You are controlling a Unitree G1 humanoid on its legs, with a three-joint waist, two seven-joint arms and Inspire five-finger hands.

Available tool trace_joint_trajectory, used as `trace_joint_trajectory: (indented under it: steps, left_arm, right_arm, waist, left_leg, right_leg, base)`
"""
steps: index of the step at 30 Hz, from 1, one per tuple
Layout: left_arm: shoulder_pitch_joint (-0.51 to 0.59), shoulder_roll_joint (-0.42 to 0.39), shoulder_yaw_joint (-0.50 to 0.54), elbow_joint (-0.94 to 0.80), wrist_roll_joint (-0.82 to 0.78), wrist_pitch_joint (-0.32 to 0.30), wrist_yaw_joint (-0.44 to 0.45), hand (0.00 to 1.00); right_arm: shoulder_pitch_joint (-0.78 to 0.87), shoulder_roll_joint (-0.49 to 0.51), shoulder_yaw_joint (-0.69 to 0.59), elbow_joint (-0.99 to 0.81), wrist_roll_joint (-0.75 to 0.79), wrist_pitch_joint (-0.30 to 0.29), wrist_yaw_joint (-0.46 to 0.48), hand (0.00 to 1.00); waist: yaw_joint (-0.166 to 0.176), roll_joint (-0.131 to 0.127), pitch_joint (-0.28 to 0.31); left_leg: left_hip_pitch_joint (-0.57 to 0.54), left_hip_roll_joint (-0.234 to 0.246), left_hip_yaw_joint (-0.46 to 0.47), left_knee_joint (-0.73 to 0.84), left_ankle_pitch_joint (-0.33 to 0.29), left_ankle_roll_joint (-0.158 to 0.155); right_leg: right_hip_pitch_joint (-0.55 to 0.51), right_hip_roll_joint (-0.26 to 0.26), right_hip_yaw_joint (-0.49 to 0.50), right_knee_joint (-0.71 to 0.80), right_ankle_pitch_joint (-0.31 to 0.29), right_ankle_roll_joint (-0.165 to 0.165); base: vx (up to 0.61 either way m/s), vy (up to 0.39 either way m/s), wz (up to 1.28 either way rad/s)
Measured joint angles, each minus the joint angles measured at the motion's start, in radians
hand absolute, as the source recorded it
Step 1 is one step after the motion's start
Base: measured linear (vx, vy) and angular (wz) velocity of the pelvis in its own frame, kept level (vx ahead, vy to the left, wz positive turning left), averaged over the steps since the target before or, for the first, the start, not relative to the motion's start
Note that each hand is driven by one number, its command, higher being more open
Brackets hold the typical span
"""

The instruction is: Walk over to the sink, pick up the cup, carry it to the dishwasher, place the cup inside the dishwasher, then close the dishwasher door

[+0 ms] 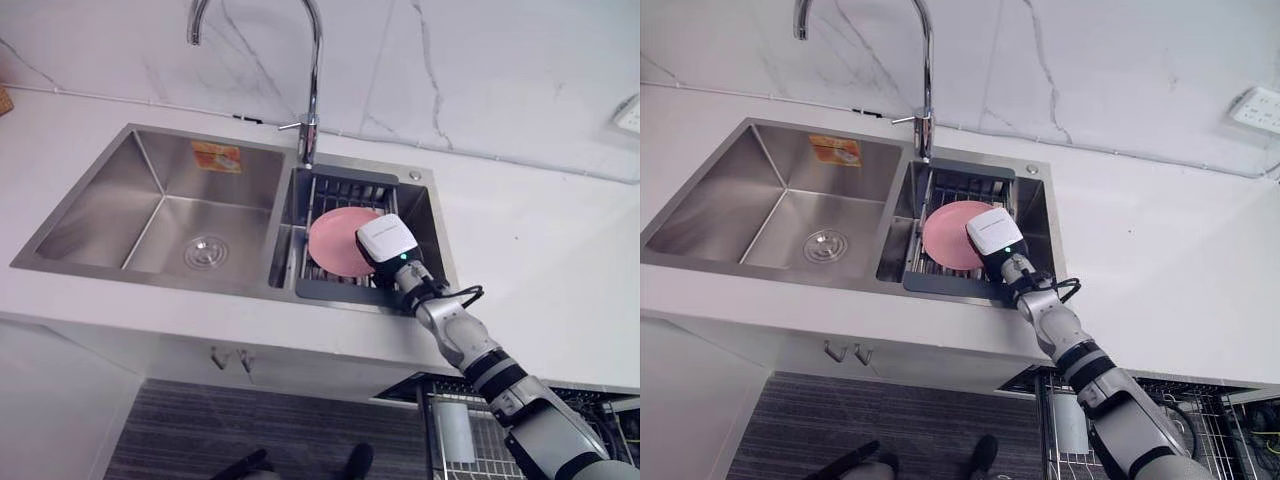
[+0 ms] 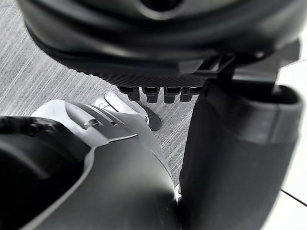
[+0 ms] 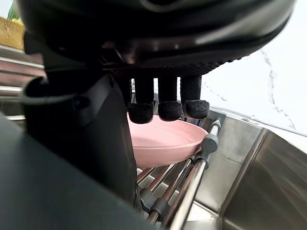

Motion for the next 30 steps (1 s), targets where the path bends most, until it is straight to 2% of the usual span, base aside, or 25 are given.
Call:
trace_joint_trajectory:
  steps: [8,14,20,24,28,29,30]
  left_arm:
    - [0.004,-0.001,0.003,0.017,0.0,-0.02,-0.004,1.0]
    - [0.005,-0.013,0.008,0.02,0.0,-0.025,-0.016,1.0]
    - [0.019,-0.039,0.011,0.023,0.001,-0.042,-0.021,1.0]
    - [0.027,-0.043,0.012,0.026,0.002,-0.054,-0.021,1.0]
    - [0.032,-0.043,0.011,0.033,0.002,-0.06,-0.021,1.0]
    - [0.033,-0.043,0.011,0.034,0.003,-0.06,-0.021,1.0]
    - [0.033,-0.044,0.011,0.035,0.003,-0.06,-0.021,1.0]
  right_arm:
    - [0.006,-0.007,-0.025,0.003,0.141,-0.026,-0.071,0.0]
    - [0.014,-0.025,-0.065,-0.001,0.229,-0.059,-0.09,0.0]
    - [0.022,-0.068,-0.184,-0.075,0.278,-0.057,-0.201,0.0]
    - [0.021,-0.1,-0.288,-0.138,0.334,-0.048,-0.286,0.0]
    - [0.019,-0.108,-0.335,-0.156,0.386,-0.048,-0.32,0.0]
    - [0.019,-0.113,-0.338,-0.159,0.404,-0.049,-0.321,1.0]
    - [0.019,-0.112,-0.343,-0.159,0.418,-0.051,-0.321,1.0]
  waist:
    - [-0.023,0.008,0.004]
    - [-0.027,0.034,0.008]
    - [-0.029,0.075,0.002]
    - [-0.044,0.078,0.001]
    - [-0.053,0.082,-0.003]
    - [-0.055,0.084,-0.004]
    - [-0.057,0.087,-0.006]
  left_leg:
    - [0.0,-0.001,0.005,0.0,0.0,0.0]
    - [0.001,-0.001,0.006,0.003,0.0,0.0]
    - [0.004,0.0,0.006,0.0,0.0,0.0]
    - [0.012,0.0,0.009,-0.006,0.0,0.0]
    - [0.022,0.0,0.02,-0.012,0.0,0.0]
    - [0.024,0.0,0.024,-0.014,0.0,0.0]
    - [0.027,0.0,0.028,-0.015,0.0,0.0]
  right_leg:
    - [-0.005,0.0,0.008,0.0,0.001,0.0]
    - [-0.005,0.0,0.01,0.0,0.001,0.0]
    - [-0.005,0.001,0.01,0.0,0.001,0.0]
    - [-0.002,0.0,0.012,0.0,0.002,0.001]
    - [-0.001,0.001,0.021,0.0,0.002,0.001]
    - [-0.001,0.001,0.024,0.0,0.002,0.001]
    - [0.0,0.002,0.027,0.0,0.002,0.001]
  base:
    - [0.0,0.0,-0.01]
    - [0.0,0.0,0.0]
    - [0.0,0.0,0.0]
    - [0.0,0.0,-0.01]
    - [0.0,0.007,-0.08]
    - [0.01,0.02,-0.08]
    - [0.0,0.019,-0.07]
